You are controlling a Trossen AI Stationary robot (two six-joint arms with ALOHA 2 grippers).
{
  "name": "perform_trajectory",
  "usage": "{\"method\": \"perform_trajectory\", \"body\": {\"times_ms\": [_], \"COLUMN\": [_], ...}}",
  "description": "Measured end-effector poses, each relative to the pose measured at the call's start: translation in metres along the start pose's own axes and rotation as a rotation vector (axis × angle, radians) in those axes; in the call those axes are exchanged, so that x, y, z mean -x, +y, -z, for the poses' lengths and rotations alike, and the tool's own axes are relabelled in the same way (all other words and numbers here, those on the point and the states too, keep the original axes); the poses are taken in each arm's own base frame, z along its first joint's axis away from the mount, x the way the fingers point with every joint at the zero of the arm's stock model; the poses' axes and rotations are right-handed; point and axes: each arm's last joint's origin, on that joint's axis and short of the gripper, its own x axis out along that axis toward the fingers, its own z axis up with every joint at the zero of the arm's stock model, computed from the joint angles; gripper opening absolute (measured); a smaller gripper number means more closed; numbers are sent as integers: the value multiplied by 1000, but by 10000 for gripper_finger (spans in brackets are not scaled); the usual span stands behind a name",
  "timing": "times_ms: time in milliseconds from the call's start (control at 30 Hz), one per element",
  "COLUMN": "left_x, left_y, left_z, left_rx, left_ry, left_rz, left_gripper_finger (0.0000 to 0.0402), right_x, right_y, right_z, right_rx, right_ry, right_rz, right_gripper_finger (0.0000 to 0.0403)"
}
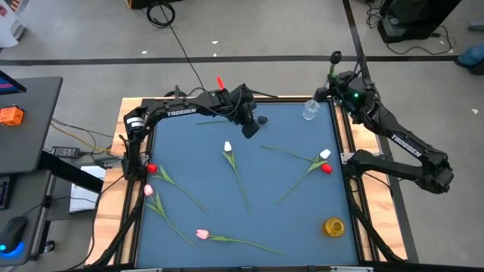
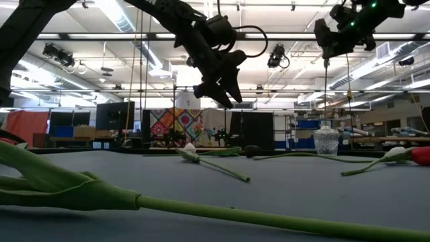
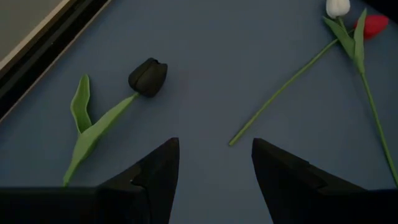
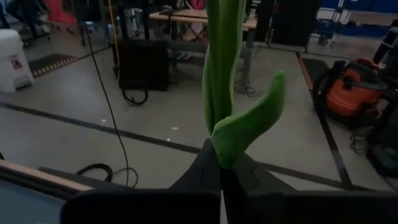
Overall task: Sort flowers into vase by color
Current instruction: Put the left black tulip into the transparent vase
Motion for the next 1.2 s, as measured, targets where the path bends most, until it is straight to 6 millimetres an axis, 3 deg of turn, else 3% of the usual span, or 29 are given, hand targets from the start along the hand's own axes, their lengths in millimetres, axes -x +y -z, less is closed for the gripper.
{"method": "perform_trajectory", "body": {"times_ms": [300,667,800,933,1200], "left_x": [0,0,0,0,0], "left_y": [0,0,0,0,8], "left_z": [-1,-2,-2,-2,-4], "left_rx": [-2,1,-3,-14,0], "left_ry": [-11,-16,-16,-17,-24], "left_rz": [2,3,3,2,-9], "left_gripper_finger": [208,208,208,208,208], "right_x": [-16,-39,-38,-32,-34], "right_y": [7,7,5,3,3], "right_z": [22,49,49,35,22], "right_rx": [-48,-157,-183,-236,-255], "right_ry": [174,419,447,447,354], "right_rz": [13,43,25,7,55], "right_gripper_finger": [11,114,147,172,176]}}
